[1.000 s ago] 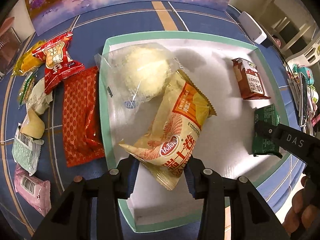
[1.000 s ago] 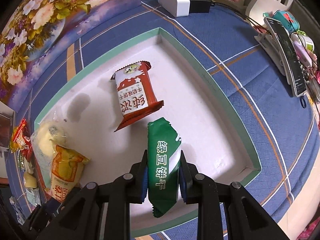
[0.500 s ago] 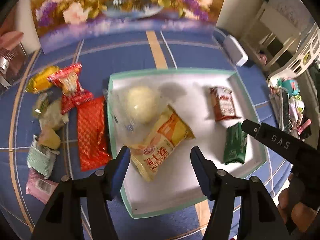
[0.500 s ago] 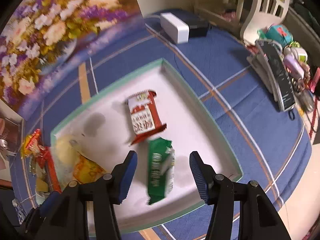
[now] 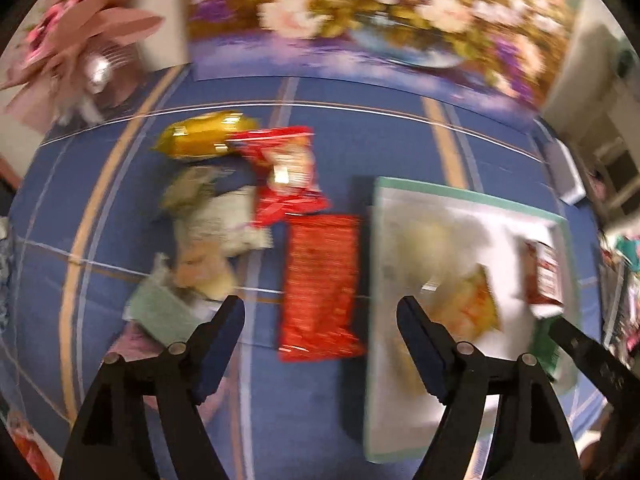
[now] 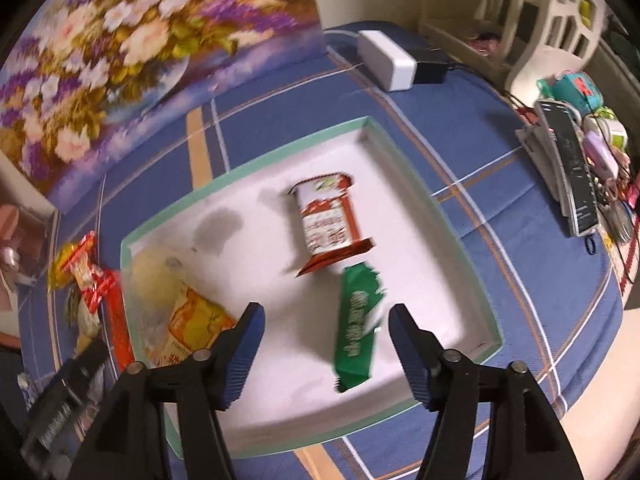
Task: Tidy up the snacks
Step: 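Withdraw both tools from the tray back toward the snack pile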
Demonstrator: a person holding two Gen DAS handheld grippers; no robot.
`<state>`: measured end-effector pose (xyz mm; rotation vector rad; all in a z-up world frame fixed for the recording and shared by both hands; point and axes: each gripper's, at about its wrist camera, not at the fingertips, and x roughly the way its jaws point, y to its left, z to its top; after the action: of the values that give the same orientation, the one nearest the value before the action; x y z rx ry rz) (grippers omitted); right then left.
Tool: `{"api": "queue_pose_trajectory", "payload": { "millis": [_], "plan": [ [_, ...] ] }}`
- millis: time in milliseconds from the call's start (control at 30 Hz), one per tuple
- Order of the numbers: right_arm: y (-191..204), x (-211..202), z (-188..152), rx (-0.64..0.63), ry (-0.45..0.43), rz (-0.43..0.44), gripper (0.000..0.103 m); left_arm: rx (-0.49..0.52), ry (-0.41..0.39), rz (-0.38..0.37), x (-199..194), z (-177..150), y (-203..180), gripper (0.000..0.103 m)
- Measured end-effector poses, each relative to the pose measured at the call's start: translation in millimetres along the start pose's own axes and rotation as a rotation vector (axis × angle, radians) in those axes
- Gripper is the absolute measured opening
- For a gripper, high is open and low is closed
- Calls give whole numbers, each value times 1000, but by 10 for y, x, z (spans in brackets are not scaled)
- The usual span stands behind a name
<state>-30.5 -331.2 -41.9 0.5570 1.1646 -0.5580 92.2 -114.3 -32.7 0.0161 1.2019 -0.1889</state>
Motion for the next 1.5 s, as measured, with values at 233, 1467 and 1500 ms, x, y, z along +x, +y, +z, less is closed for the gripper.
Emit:
{"api": "queue_pose_trajectory", "payload": {
  "millis": [233, 1467, 1500],
  "plan": [
    [403, 64, -115, -107, 9, 9, 81, -49, -42, 116, 31, 15, 414, 100],
    [1889, 113, -897, -403, 76, 150, 103, -390, 64, 78, 119, -604, 1769, 101],
    [1839, 117, -866, -388, 72, 138, 103, -386, 72, 72, 143, -613, 1741, 101]
  ]
}}
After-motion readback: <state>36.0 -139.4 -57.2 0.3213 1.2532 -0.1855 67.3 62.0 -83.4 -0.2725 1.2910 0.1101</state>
